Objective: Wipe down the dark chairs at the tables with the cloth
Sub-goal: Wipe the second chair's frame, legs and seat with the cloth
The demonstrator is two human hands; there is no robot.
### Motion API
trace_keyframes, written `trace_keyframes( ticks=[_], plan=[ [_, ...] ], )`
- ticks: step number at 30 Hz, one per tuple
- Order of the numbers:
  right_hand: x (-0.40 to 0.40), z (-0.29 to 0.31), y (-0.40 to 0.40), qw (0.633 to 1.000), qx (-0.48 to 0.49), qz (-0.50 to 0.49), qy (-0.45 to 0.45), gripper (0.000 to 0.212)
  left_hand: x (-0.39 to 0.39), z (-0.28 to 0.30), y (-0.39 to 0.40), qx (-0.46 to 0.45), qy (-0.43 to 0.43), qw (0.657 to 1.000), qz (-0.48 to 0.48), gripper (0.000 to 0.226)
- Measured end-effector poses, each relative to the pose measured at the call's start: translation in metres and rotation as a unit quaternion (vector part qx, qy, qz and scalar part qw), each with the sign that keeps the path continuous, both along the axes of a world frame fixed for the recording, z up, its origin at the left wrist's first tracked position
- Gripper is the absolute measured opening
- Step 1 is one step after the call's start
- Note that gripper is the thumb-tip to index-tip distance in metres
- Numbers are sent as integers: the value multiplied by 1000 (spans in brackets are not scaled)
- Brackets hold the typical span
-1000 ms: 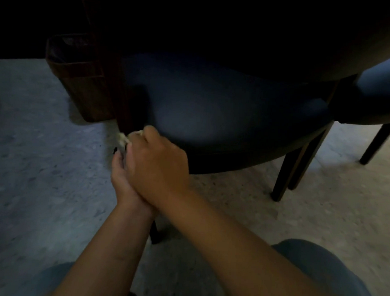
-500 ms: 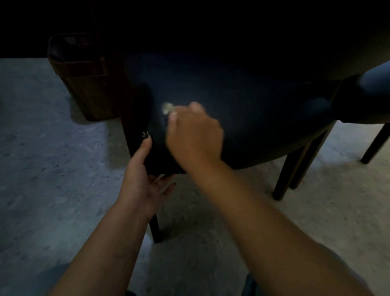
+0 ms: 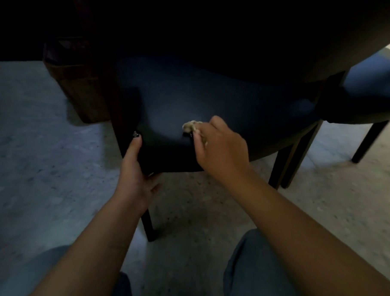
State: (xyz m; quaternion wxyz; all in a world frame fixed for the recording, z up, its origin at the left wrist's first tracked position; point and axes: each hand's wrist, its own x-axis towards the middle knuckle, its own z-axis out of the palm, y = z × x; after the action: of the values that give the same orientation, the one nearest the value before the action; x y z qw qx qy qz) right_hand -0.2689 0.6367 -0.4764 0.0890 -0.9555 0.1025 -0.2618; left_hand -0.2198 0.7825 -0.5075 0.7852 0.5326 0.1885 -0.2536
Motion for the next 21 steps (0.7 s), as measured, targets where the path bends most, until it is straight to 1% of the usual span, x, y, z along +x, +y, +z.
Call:
trace_keyframes(
  ticks=[2, 4, 6, 8, 10, 12, 13, 15, 18, 20, 21],
  plan=[
    [3, 2, 5, 999, 39, -21, 24, 21, -4, 14, -3, 31, 1, 999, 12, 31],
    [2, 9, 10, 994, 94, -26, 45, 23, -11, 26, -5, 19, 1, 999, 28, 16],
    [-6, 23, 17, 990, 134, -2, 48, 26, -21, 37, -4, -8, -6, 999, 36, 17],
    [-19, 44, 28, 988, 146, 42, 7, 27, -33, 55, 1, -26, -34, 999, 32, 20],
    [-34, 73, 39, 984, 145, 88, -60, 27, -39, 76, 9, -19, -77, 996, 42, 22],
    [-48, 112, 45, 973, 135, 132, -132, 28, -40, 108, 19, -3, -128, 990, 57, 31],
    [-55, 134, 46, 967, 122, 149, -169, 29, -39, 125, 23, 9, -171, 983, 59, 38],
    [-68, 178, 45, 953, 84, 171, -236, 29, -39, 164, 29, 33, -276, 957, 85, 49],
    [-85, 242, 39, 932, 26, 184, -312, 26, -45, 229, 31, 49, -426, 893, 134, 58],
    [-91, 279, 30, 923, -21, 175, -341, 26, -46, 265, 27, 65, -499, 855, 128, 65],
    [-91, 295, 25, 920, -42, 165, -352, 25, -45, 281, 24, 80, -530, 837, 113, 64]
  ],
)
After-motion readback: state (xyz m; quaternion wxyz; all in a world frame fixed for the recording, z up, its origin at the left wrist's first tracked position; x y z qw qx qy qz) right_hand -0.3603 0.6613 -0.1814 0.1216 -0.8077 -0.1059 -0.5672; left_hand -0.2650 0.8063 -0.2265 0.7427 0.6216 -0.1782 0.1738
